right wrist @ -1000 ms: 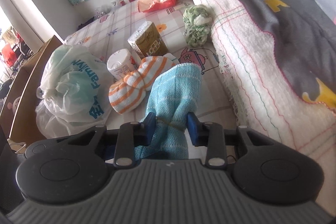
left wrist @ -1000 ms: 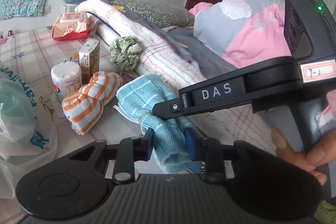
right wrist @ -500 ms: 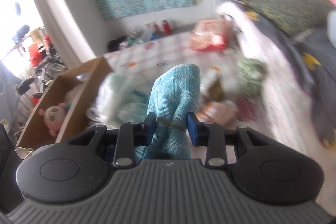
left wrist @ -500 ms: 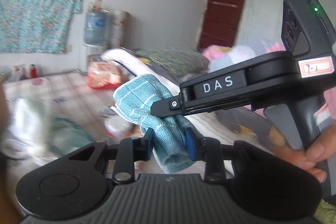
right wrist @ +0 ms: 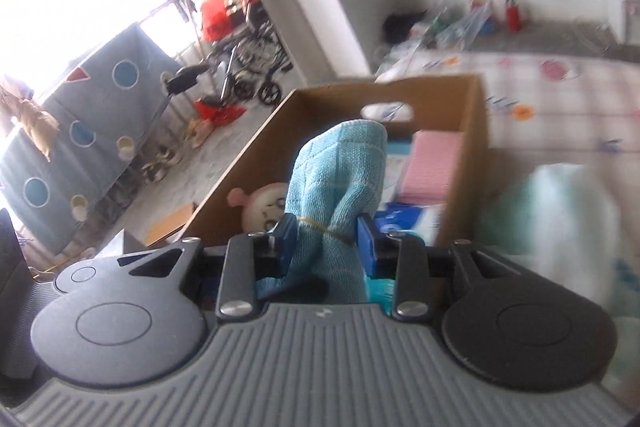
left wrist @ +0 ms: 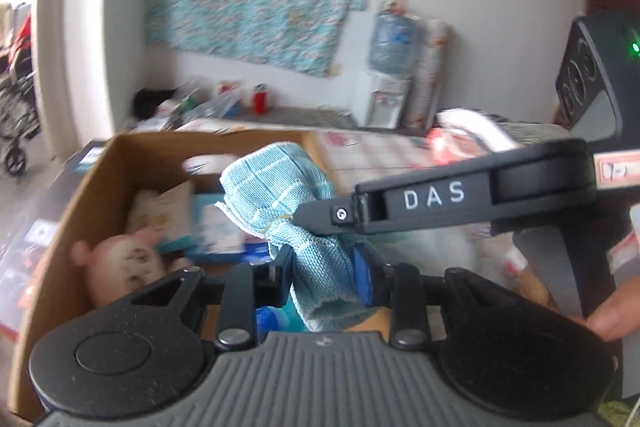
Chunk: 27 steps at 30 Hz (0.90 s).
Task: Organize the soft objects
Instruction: 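Lift and carry the towel with the right gripper over the box, then lower the towel into the box and open the right gripper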
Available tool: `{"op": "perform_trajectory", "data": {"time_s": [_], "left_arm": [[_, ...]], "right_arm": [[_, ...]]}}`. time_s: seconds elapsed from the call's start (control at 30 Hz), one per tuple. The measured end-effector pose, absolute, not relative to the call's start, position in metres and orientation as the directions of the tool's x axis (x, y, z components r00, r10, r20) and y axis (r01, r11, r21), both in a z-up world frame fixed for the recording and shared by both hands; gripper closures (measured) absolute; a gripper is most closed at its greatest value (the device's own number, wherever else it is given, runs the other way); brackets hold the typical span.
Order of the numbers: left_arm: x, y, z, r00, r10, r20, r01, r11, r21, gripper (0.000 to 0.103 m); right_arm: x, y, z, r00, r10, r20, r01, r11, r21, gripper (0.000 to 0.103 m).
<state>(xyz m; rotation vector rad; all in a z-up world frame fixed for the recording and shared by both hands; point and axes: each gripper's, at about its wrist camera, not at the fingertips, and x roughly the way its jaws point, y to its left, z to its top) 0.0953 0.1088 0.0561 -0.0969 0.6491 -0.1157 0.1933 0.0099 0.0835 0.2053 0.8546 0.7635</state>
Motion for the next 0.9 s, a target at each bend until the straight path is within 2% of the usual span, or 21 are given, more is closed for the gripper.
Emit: {"op": "perform_trajectory", "data": {"time_s": [0.17, 0.3, 0.4, 0.53, 0.67, 0.83, 0.9], "left_arm": [[0.133, 0.148, 0.04, 0.739, -0.114, -0.664, 0.02, 0.989, -0.148, 0.071], [0.156, 0.169, 0.011, 0.64, -0.042, -0.767, -0.023, 0.997, -0.074, 0.071], [0.158, 0.18, -0.001, 0.591, -0.016, -0.807, -0.05, 0.997, -0.057, 0.07], [0.152, 0.191, -0.003, 0.586, -0.047, -0.809, -0.065, 0.992, -0.105, 0.065], [0.152, 0.194, -0.002, 0.6, -0.021, -0.8, -0.081, 0.993, -0.087, 0.058], [0.14, 0.189, 0.01, 0.659, -0.043, -0.751, -0.068, 0.991, -0.116, 0.04], [0.133, 0.181, 0.016, 0.679, -0.046, -0.732, -0.06, 0.991, -0.117, 0.036]], "right_arm": [[0.224, 0.067, 0.061, 0.386, 0.658, -0.647, -0.5, 0.738, 0.453, 0.071], [0.234, 0.093, 0.035, 0.363, 0.6, -0.713, -0.495, 0.773, 0.398, 0.068], [0.233, 0.099, 0.027, 0.347, 0.592, -0.728, -0.504, 0.772, 0.388, 0.063], [0.231, 0.086, 0.029, 0.362, 0.593, -0.719, -0.512, 0.771, 0.379, 0.062], [0.228, 0.073, 0.034, 0.37, 0.618, -0.693, -0.513, 0.758, 0.402, 0.06], [0.214, 0.05, 0.045, 0.4, 0.652, -0.645, -0.509, 0.743, 0.435, 0.054], [0.207, 0.037, 0.051, 0.414, 0.664, -0.623, -0.501, 0.737, 0.453, 0.054]]}}
